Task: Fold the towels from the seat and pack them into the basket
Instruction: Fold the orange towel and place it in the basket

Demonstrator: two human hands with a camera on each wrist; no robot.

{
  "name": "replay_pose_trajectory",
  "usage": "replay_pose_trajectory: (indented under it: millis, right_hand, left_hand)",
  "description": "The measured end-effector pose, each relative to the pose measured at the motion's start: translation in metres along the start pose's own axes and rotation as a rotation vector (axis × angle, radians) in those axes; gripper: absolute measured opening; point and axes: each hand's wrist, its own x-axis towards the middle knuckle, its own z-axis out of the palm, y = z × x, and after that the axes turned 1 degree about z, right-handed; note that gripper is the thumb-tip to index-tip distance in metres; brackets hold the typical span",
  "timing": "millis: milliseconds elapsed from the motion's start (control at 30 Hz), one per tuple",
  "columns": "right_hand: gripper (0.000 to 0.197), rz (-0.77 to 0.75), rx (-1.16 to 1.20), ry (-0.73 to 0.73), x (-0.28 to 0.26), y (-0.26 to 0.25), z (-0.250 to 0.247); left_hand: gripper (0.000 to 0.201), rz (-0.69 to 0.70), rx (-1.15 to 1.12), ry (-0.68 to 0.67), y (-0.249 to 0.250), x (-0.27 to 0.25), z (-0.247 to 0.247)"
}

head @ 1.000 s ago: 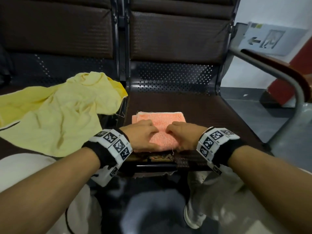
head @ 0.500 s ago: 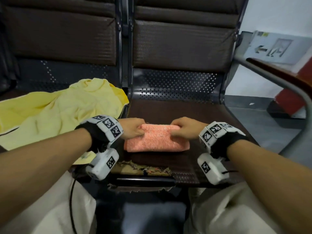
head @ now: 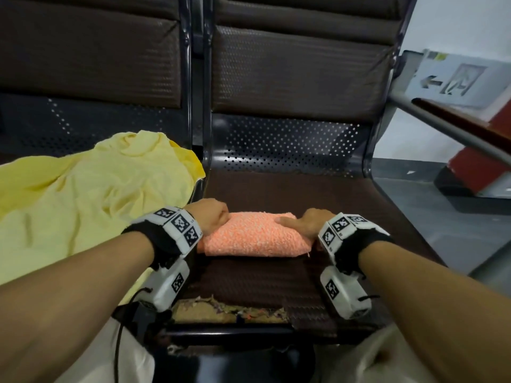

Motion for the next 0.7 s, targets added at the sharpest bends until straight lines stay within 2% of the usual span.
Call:
replay_pose_trajectory:
  millis: [167, 267, 333, 400, 467, 500, 533, 600, 700]
  right_hand:
    - [0.080, 0.015, 0.193, -0.067, -0.005, -0.002, 0.003]
    - [0.066, -0.048, 0.393, -0.030, -0.015, -0.005, -0.003]
    - [0.048, -0.202, 0.399, 0.107, -0.026, -0.010, -0.007]
    - [0.038, -0.347, 0.484, 0.196, -0.039, -0.015, -0.013]
    - [0.032, -0.471, 0.544, 0.267, -0.057, -0.021, -0.023]
    - [0.031, -0.513, 0.563, 0.304, -0.067, -0.023, -0.029]
    - [0.029, -0.543, 0.583, 0.339, -0.078, -0.024, -0.036]
    - [0.027, -0.571, 0.627, 0.393, -0.102, -0.021, -0.051]
    - [0.029, -0.577, 0.637, 0.483, -0.133, -0.007, -0.072]
  left_hand:
    - [0.033, 0.023, 0.063, -0.087, 0.009, -0.015, -0.001]
    - [0.038, 0.041, 0.130, -0.150, 0.012, -0.026, -0.011]
    - [0.058, 0.079, 0.030, -0.158, 0.012, -0.033, -0.017]
    - [0.093, 0.119, -0.221, -0.160, 0.012, -0.039, -0.021]
    - [0.115, 0.178, -0.476, -0.121, 0.018, -0.047, -0.027]
    - [0.115, 0.205, -0.565, -0.089, 0.021, -0.052, -0.029]
    - [0.105, 0.224, -0.634, -0.061, 0.025, -0.055, -0.032]
    - [0.074, 0.261, -0.740, -0.029, 0.037, -0.067, -0.039]
    - [0.052, 0.321, -0.922, -0.069, 0.062, -0.086, -0.054]
